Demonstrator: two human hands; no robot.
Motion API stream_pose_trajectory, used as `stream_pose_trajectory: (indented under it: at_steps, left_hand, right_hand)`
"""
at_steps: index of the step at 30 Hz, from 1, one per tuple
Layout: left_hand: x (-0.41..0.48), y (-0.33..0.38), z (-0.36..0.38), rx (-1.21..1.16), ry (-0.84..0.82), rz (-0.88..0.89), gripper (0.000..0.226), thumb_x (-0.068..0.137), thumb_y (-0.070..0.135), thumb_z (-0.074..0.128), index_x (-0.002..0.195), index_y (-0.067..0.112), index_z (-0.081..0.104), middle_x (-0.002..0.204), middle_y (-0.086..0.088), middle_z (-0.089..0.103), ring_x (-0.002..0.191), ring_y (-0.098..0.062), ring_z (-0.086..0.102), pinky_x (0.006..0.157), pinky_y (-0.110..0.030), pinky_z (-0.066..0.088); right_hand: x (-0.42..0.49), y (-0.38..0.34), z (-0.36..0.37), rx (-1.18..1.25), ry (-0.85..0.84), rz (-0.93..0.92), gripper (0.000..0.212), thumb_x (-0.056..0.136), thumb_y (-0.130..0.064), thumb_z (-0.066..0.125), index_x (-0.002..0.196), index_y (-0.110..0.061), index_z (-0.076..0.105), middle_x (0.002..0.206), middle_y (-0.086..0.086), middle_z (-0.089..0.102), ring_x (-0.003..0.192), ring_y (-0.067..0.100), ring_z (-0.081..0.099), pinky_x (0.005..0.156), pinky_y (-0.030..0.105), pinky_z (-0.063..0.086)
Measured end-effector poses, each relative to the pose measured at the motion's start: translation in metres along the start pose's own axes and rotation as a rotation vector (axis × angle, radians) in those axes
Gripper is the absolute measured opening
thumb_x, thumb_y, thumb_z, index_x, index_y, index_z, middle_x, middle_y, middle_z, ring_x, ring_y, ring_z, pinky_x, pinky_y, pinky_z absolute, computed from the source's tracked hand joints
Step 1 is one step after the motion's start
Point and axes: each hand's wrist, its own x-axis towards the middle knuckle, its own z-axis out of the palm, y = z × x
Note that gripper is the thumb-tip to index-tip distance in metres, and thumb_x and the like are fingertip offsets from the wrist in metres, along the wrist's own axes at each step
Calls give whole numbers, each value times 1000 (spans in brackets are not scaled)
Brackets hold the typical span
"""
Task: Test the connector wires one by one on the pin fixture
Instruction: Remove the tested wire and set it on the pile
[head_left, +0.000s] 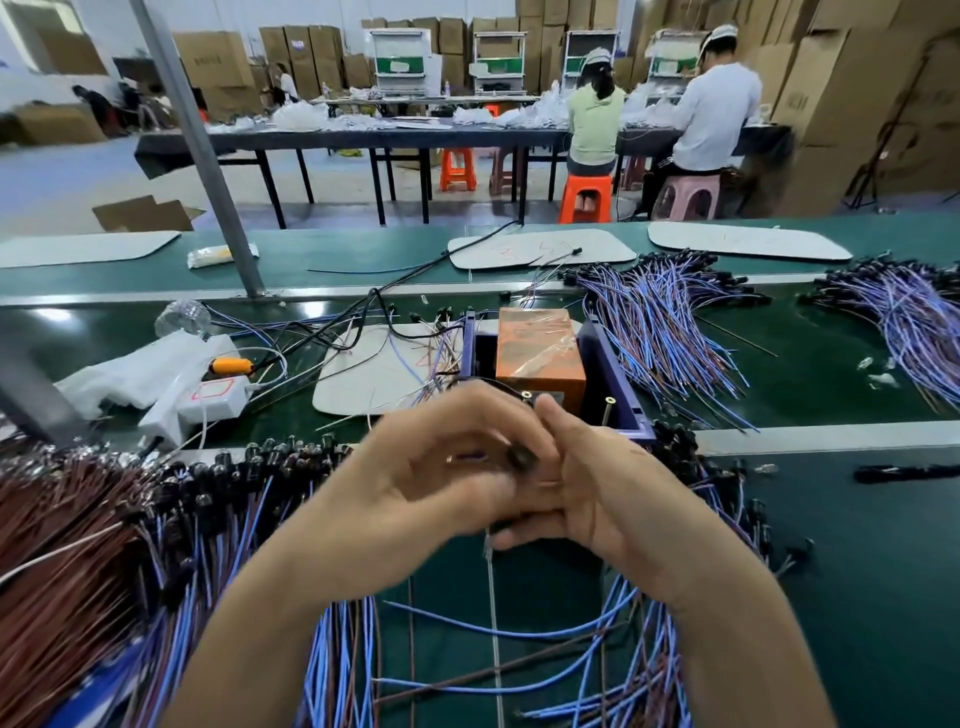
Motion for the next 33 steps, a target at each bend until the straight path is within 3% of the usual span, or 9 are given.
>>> stream_pose_trajectory:
  at_steps: [5, 7, 11, 14, 19, 24, 28, 30, 33]
  left_hand:
    - [5, 6, 22, 65, -204, -11, 22, 71, -7, 50, 80, -4, 70, 94, -8, 60, 89, -21, 58, 78, -25, 46]
    - [5, 8, 28, 93, -256, -19, 26, 67, -10, 47, 75, -3, 70, 89, -8, 62, 84, -20, 57, 74, -24, 45]
    - [5, 9, 34, 113, -424, -135, 26, 73, -10, 49, 84, -2, 71, 91, -8, 63, 79, -20, 60, 73, -27, 49]
    - [6, -7, 37, 285, -571, -329, 23, 81, 5, 55, 94, 11, 72, 94, 3, 61, 80, -11, 60, 77, -29, 52]
    - [10, -41, 34, 443, -732, -615, 19, 83, 29, 55, 93, 26, 71, 84, 12, 68, 71, 4, 57, 68, -21, 46]
    - [12, -60, 22, 494, -361, -521, 11, 92, 23, 59, 88, 20, 68, 89, 6, 73, 83, -4, 65, 82, -24, 51]
    - [19, -52, 24, 17, 189, -320, 15, 92, 19, 57, 101, 16, 69, 86, 4, 73, 71, -7, 63, 63, -19, 50]
    - [21, -48, 24, -224, 365, -291, 30, 83, 34, 56, 105, 19, 68, 93, -1, 75, 64, -12, 58, 53, -18, 46]
    - [21, -46, 20, -336, 538, -306, 34, 78, 40, 56, 101, 20, 71, 93, -6, 75, 57, -11, 50, 56, -26, 39]
  right_hand:
    - [-7, -6, -8, 208, 62, -192, 30, 78, -25, 59, 96, -8, 75, 102, 19, 72, 81, 23, 70, 62, 34, 60]
    - [-11, -7, -14, 201, 89, -238, 24, 77, -21, 60, 93, -12, 75, 101, 18, 72, 70, 21, 70, 57, 32, 58]
    - [-10, -6, -18, 97, 264, -351, 16, 75, -16, 59, 87, -11, 48, 83, 18, 74, 50, 15, 59, 53, 21, 52]
    - [-9, -8, -24, 153, 385, -394, 22, 76, -17, 57, 93, -13, 44, 78, 15, 73, 45, 14, 54, 49, 21, 50]
    - [-14, -10, -36, 146, 525, -403, 16, 94, -14, 50, 103, -12, 63, 84, 9, 75, 46, 10, 55, 48, 17, 49]
    - [-21, -12, -38, -134, 492, -351, 15, 89, -13, 55, 89, -10, 70, 81, 10, 75, 53, 9, 57, 48, 17, 41]
    - [-21, -9, -25, -347, 203, -221, 13, 89, -4, 57, 86, -5, 70, 73, 12, 73, 51, 13, 61, 41, 16, 41]
    - [-17, -5, -17, -464, 61, -108, 14, 93, -1, 55, 86, -3, 67, 70, 9, 72, 51, 14, 62, 42, 17, 44]
    - [-10, 2, -6, -579, -61, 25, 13, 95, -4, 54, 87, 0, 64, 71, 9, 69, 53, 17, 63, 45, 20, 48]
